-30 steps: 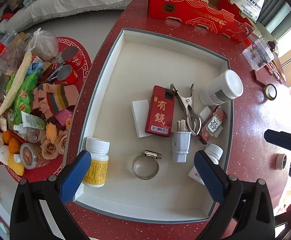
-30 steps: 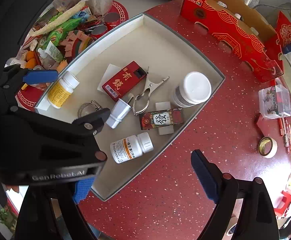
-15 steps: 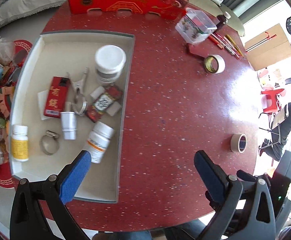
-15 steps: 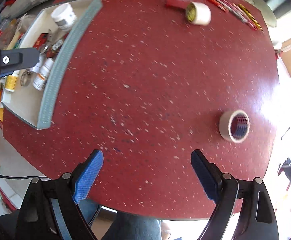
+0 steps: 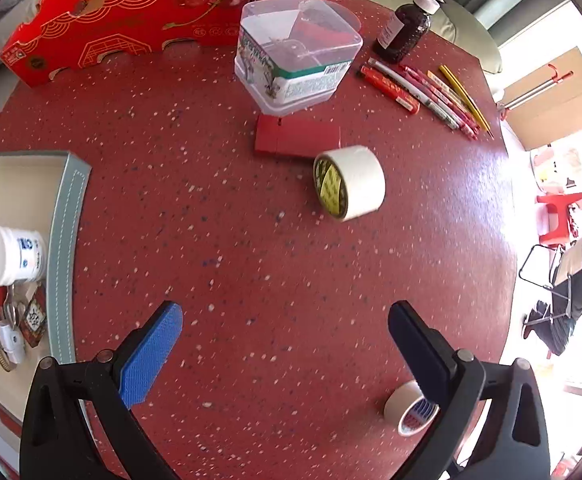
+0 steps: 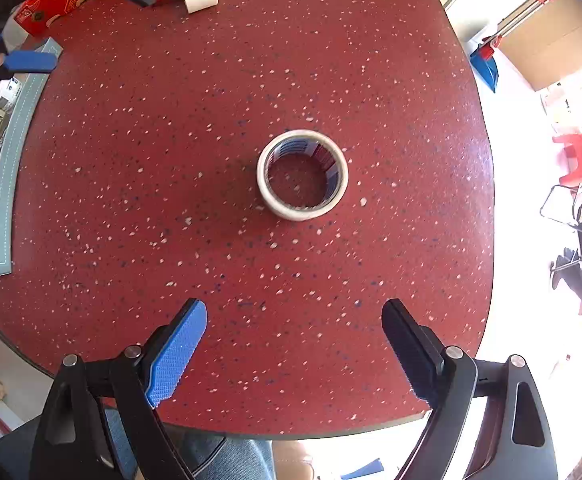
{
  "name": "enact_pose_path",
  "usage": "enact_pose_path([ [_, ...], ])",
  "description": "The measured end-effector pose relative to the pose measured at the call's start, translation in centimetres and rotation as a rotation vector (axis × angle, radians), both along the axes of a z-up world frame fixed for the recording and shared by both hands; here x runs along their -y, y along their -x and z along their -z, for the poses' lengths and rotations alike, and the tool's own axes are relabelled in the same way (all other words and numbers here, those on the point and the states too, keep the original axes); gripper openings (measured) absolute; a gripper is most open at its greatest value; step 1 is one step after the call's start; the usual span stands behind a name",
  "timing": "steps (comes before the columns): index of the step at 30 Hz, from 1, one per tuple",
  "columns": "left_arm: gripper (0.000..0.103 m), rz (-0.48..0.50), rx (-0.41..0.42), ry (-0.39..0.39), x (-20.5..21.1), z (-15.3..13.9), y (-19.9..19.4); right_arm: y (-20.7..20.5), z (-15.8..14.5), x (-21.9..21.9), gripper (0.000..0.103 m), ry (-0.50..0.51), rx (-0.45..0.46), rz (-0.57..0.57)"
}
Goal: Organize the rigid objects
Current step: 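Move the left gripper to the plain tape roll while the right moves to the printed tape roll, then grasp the plain white tape roll with the left gripper while the right grasps the printed tape roll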
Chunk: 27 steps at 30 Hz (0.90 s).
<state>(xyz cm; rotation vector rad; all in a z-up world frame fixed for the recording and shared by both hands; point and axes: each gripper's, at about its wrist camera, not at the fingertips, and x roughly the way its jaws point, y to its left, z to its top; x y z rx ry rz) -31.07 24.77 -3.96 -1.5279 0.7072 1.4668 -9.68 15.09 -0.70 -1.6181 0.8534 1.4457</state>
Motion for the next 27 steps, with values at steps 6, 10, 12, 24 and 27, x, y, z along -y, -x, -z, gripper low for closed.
enact_pose_path([
  [6, 0.103, -0.042, -0.060, 0.008, -5.0, 1.8, -1.0, 0.6, 0.5, -4.0, 0.090, -0.053, -0.005, -0.092],
  [10, 0.103, -0.075, -0.087, 0.028, -6.9, 3.5, -1.1, 2.4, 1.9, -6.3, 0.090, -0.071, 0.009, -0.158],
  [12, 0.103, -0.096, -0.090, 0.052, -7.5, 4.5, -1.1, 2.8, 3.0, -7.2, 0.090, -0.065, 0.008, -0.171],
  [24, 0.102, -0.019, -0.112, 0.159, -9.3, 6.7, -1.6, 2.3, 4.6, -8.1, 0.090, -0.074, -0.011, -0.175],
  [27, 0.093, 0.024, -0.133, 0.129, -8.8, 6.2, -1.9, 3.0, 4.9, -8.3, 0.090, -0.079, -0.010, -0.196],
])
